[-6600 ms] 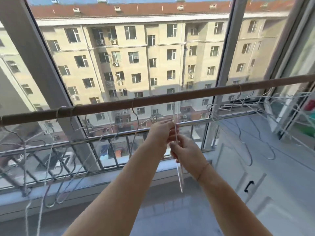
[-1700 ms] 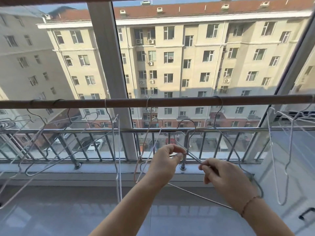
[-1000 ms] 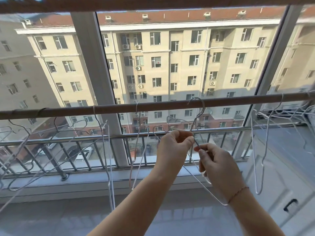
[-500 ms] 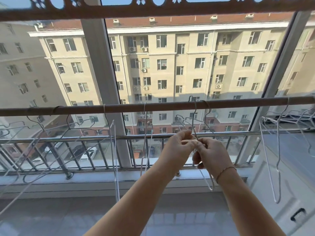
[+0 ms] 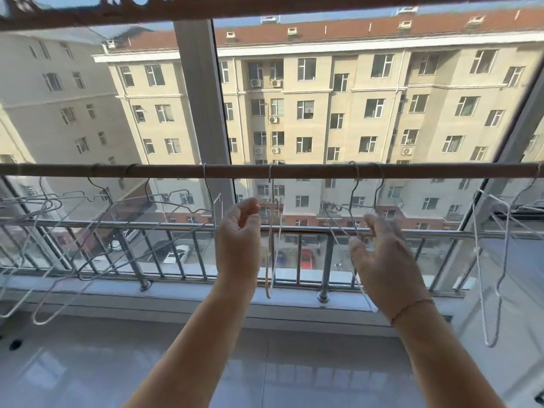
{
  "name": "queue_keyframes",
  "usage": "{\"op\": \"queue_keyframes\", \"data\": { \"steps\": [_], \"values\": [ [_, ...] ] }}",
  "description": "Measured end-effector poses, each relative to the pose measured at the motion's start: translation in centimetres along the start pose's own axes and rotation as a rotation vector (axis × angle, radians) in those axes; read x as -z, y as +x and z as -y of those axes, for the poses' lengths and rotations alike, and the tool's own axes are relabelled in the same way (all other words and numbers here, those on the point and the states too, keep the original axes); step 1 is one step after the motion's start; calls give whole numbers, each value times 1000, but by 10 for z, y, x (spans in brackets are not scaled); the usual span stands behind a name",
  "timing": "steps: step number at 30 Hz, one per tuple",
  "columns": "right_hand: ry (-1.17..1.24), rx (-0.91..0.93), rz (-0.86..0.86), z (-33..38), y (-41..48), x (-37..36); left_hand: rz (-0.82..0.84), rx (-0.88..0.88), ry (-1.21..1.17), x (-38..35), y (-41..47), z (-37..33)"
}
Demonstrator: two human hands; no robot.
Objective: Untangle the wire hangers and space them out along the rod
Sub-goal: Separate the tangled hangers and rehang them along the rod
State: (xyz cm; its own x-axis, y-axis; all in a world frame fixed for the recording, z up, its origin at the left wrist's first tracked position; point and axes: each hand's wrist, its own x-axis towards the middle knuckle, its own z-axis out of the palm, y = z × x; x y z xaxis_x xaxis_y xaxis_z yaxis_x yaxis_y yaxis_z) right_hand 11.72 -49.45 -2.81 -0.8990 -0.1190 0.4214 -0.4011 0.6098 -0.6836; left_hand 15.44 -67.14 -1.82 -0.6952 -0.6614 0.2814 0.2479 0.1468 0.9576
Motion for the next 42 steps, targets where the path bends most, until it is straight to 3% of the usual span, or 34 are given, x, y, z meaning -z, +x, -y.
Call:
{"op": "queue_keyframes", "data": {
  "steps": [3, 9, 11, 14, 25, 33, 38, 42],
  "values": [
    [114, 93, 0, 23, -9, -13, 77, 101, 27, 6, 5, 6],
    [179, -53, 339, 33, -6, -62, 212, 367, 22, -12, 6, 17],
    [228, -165, 332, 73, 1, -110, 270, 453, -70, 24, 49, 24],
    [330, -188, 273, 76, 0, -118, 284, 504, -159, 22, 57, 25],
    [312, -173, 162, 76, 25, -126, 367, 583, -258, 8, 89, 21],
    [264, -145, 309, 45, -8, -130, 446, 607, -62, 18, 72, 51],
    [221, -219, 186, 25, -11, -118, 570, 587, 34, 29, 58, 55],
    [121, -129, 168, 13, -7, -109, 712, 528, 137, 35, 46, 55]
  ]
}}
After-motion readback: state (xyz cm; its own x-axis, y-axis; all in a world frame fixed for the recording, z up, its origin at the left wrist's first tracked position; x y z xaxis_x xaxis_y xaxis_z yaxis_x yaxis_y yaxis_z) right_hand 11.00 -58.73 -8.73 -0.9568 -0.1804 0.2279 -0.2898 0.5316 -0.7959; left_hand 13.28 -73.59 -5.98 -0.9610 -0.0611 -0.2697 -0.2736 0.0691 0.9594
